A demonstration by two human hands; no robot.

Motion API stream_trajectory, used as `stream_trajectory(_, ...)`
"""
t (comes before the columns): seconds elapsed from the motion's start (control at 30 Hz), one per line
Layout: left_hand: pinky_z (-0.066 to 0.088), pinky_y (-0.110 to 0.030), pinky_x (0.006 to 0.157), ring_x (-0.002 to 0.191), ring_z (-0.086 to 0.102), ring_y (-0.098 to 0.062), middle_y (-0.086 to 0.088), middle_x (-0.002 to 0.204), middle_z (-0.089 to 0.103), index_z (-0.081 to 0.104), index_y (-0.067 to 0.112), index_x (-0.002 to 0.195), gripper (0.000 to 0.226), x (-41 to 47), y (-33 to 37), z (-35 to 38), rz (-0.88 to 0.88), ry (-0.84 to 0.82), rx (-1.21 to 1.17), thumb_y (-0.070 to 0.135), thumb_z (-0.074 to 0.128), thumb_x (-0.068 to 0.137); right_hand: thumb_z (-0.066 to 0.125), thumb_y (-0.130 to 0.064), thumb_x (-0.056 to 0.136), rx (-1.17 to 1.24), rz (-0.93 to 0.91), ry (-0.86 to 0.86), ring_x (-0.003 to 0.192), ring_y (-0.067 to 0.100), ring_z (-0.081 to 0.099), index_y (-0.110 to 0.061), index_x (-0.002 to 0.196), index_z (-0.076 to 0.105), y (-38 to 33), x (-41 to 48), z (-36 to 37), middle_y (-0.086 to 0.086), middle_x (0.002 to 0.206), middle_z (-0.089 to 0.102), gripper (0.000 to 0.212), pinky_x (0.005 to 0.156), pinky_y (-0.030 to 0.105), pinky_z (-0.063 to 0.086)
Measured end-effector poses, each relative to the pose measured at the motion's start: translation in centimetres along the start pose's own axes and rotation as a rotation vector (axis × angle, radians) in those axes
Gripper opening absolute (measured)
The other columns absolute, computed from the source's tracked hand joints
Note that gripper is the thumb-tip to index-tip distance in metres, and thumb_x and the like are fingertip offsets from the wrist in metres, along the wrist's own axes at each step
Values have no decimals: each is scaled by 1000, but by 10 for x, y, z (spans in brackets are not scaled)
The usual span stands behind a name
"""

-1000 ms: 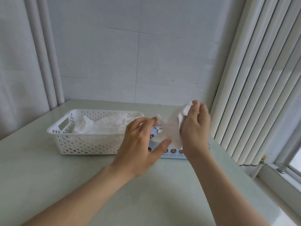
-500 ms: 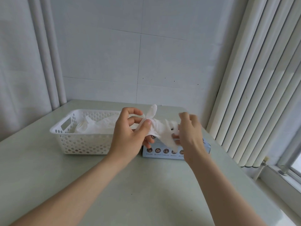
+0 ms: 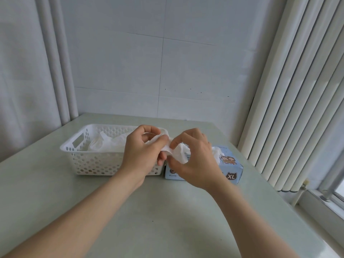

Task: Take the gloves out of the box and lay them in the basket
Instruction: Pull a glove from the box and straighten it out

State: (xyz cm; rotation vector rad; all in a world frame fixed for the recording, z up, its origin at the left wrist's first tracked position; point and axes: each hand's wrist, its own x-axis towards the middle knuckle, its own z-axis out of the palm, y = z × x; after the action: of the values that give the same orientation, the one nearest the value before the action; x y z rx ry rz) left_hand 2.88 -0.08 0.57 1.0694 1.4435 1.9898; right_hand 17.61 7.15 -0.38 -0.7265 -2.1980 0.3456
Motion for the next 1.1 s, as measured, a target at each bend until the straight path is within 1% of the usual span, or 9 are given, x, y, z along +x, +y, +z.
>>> stream_trajectory(0.17, 45, -28, 46, 48, 57, -18, -8, 90, 66, 65, 16, 102, 13, -3, 3, -2, 80, -17, 77, 10, 73, 93, 68, -23, 85, 208, 6, 200, 94, 8, 66, -24, 89, 70, -7, 1, -5, -13, 94, 69, 4, 83, 17, 44)
stream_trajectory(0.27, 52, -29, 74, 86, 66, -12, 2, 114, 63, 74, 34, 102, 6, -1, 2, -3, 214, -64, 207, 37, 72, 98, 64, -19, 92, 367, 51, 245, 84, 11, 69, -19, 84, 68, -14, 2, -9, -12, 81, 72, 9, 78, 24, 51)
stream_trajectory(0.33, 44, -18, 87, 105, 59, -3, 3, 115, 60, 79, 35, 98, 30, -2, 2, -4, 293, -156, 312, 59, 62, 97, 65, -9, 96, 457, 62, 300, 68, 7, 63, -13, 82, 65, -16, 3, -10, -14, 70, 67, 15, 67, 22, 48)
stream_trajectory(0.47, 46, -28, 88, 115, 58, -11, 11, 111, 59, 79, 31, 89, 41, -8, 7, -1, 284, -259, 323, 69, 67, 82, 71, -14, 98, 550, 111, 300, 52, 18, 46, -13, 84, 68, -17, 4, -14, 18, 59, 61, 15, 52, 29, 35)
stream_trajectory(0.6, 45, -28, 64, 73, 61, -13, -2, 76, 66, 74, 13, 86, 29, -7, 9, -2, 320, -294, 244, 38, 69, 100, 70, -33, 100, 660, 225, 169, 57, 31, 55, -16, 93, 75, -20, 3, -18, 32, 71, 67, 19, 58, 38, 43)
stream_trajectory(0.77, 44, -35, 65, 69, 56, -20, -28, 81, 59, 64, -1, 88, 38, -5, 7, -4, 252, -235, 161, 35, 64, 101, 54, -32, 103, 797, 398, -65, 91, 52, 69, -17, 108, 77, -20, 5, -24, 32, 100, 74, 28, 77, 45, 52)
stream_trajectory(0.9, 43, -30, 61, 64, 52, -17, -11, 67, 51, 60, -2, 81, 36, -4, 10, -5, 221, -184, 154, 26, 63, 105, 70, -19, 96, 704, 409, -141, 84, 37, 77, -14, 107, 74, -20, 3, -25, 15, 92, 80, 14, 72, 44, 58)
stream_trajectory(1.0, 35, -23, 54, 55, 40, -15, -7, 62, 35, 43, 0, 70, 45, -4, 14, -5, 207, -98, 155, 23, 61, 104, 59, -2, 91, 624, 460, -90, 60, 26, 56, -6, 76, 71, -18, 3, -23, 10, 68, 67, 19, 55, 28, 45)
stream_trajectory(1.1, 24, -32, 59, 62, 29, -19, -13, 68, 25, 32, 6, 66, 49, -2, 15, -6, 194, -34, 145, 22, 62, 102, 58, -8, 90, 572, 520, -27, 63, 21, 37, -4, 64, 55, -15, 5, -23, 6, 68, 41, 27, 52, 24, 32)
